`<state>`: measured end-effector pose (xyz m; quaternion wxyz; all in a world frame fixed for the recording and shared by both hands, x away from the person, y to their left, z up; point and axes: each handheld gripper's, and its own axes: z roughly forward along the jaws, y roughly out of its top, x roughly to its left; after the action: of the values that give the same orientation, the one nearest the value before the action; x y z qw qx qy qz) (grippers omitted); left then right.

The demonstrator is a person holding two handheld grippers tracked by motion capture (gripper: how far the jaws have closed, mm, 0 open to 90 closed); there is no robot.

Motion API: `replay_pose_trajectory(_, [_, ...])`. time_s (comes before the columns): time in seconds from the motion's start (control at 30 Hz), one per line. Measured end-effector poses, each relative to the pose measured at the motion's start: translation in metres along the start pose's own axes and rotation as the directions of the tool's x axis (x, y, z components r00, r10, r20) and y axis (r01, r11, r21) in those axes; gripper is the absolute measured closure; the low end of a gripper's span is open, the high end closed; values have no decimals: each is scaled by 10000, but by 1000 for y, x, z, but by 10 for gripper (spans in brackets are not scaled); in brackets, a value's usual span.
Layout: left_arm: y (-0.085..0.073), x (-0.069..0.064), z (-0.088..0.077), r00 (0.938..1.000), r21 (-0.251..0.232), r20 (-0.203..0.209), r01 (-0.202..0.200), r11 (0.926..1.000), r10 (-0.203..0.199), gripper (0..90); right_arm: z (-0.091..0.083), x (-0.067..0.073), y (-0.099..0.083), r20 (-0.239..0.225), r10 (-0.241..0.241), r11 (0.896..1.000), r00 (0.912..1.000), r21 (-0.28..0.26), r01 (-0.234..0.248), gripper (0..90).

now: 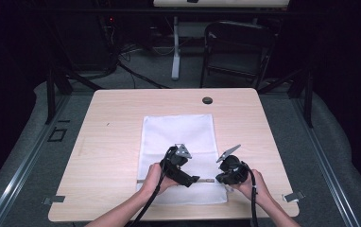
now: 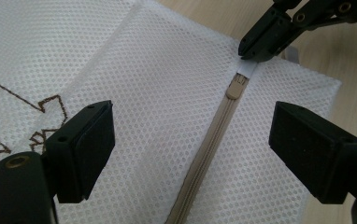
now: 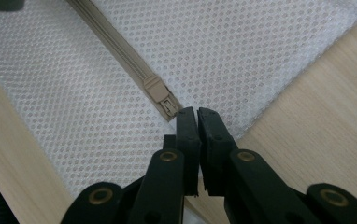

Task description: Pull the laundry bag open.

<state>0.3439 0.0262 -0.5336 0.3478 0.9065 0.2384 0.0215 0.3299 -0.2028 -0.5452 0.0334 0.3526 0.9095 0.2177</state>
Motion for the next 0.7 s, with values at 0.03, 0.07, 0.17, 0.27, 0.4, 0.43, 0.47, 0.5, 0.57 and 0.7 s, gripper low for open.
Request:
replay_pose_trajectory(0.03, [0,0,1,10000,7,5,-28,10000,28,148,1,-1,0,-58,-2,10000,10000,9,3,882])
replay_pose_trajectory(0.07, [0,1,3,9999,28,121,-22,10000,21,151,2,-2,0,-91,18,10000,10000,-14,-18,883])
replay_pose_trajectory(0.17, [-1,0,9,9997,105,201,-107,9999,105,153,5,-2,0,-204,136,9999,9997,13,-136,884])
replay_pose_trajectory(0.27, [0,-1,13,9994,182,281,-213,9996,208,155,7,-3,0,-284,201,9998,9994,62,-199,887])
replay_pose_trajectory(0.4, [2,-3,21,9986,295,385,-362,9989,350,163,7,-4,-1,-341,221,9998,9992,15,-220,887])
replay_pose_trajectory(0.43, [2,-4,22,9986,324,374,-376,9988,364,166,7,-4,-2,-350,253,9997,9991,-4,-253,887])
replay_pose_trajectory(0.47, [3,-5,24,9981,297,446,-444,9986,430,172,8,-4,-2,-379,284,9996,9989,-49,-286,888])
replay_pose_trajectory(0.5, [3,-6,26,9976,386,484,-506,9980,488,184,7,-5,-2,-367,249,9997,9990,-28,-250,887])
replay_pose_trajectory(0.57, [4,-8,30,9959,462,639,-675,9966,645,213,7,-5,-2,-375,225,9997,9990,-15,-226,887])
replay_pose_trajectory(0.7, [7,-11,39,9928,482,844,-887,9949,844,319,7,-5,-2,-363,252,9997,9990,-21,-253,889])
